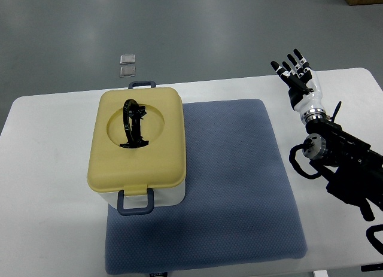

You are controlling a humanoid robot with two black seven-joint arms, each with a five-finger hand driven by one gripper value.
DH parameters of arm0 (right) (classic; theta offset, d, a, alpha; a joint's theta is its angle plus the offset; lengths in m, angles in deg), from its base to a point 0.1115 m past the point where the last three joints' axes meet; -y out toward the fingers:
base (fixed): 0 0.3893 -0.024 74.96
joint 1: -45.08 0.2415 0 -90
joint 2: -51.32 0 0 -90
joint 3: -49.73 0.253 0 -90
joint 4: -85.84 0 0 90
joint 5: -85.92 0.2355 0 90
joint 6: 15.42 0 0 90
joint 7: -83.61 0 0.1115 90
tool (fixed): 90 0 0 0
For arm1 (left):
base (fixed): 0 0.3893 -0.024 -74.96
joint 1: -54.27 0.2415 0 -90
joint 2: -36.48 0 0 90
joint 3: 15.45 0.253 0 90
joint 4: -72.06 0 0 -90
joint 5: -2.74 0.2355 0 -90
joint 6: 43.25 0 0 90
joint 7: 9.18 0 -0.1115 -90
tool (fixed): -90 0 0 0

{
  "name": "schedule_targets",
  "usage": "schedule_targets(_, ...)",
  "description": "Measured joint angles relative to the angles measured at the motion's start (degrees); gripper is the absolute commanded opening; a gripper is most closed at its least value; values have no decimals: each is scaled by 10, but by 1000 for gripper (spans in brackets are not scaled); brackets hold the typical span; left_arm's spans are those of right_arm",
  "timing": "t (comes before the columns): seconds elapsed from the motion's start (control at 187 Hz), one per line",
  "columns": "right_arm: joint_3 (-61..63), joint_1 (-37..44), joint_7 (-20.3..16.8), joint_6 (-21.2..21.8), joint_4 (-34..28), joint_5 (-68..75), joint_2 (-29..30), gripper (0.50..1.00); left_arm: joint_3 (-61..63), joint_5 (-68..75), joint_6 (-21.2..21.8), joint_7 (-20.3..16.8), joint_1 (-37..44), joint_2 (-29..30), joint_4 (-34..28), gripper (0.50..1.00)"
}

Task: Open white storage box with right hand

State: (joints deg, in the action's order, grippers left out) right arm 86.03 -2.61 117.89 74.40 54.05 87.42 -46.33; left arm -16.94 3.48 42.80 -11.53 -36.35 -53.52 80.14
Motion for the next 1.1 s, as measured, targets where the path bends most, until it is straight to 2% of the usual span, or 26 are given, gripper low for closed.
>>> schedule_targets(1.101, 0, 3, 0, 0, 1, 0, -1, 926, 3, 0, 0, 0, -1, 0, -3, 1000)
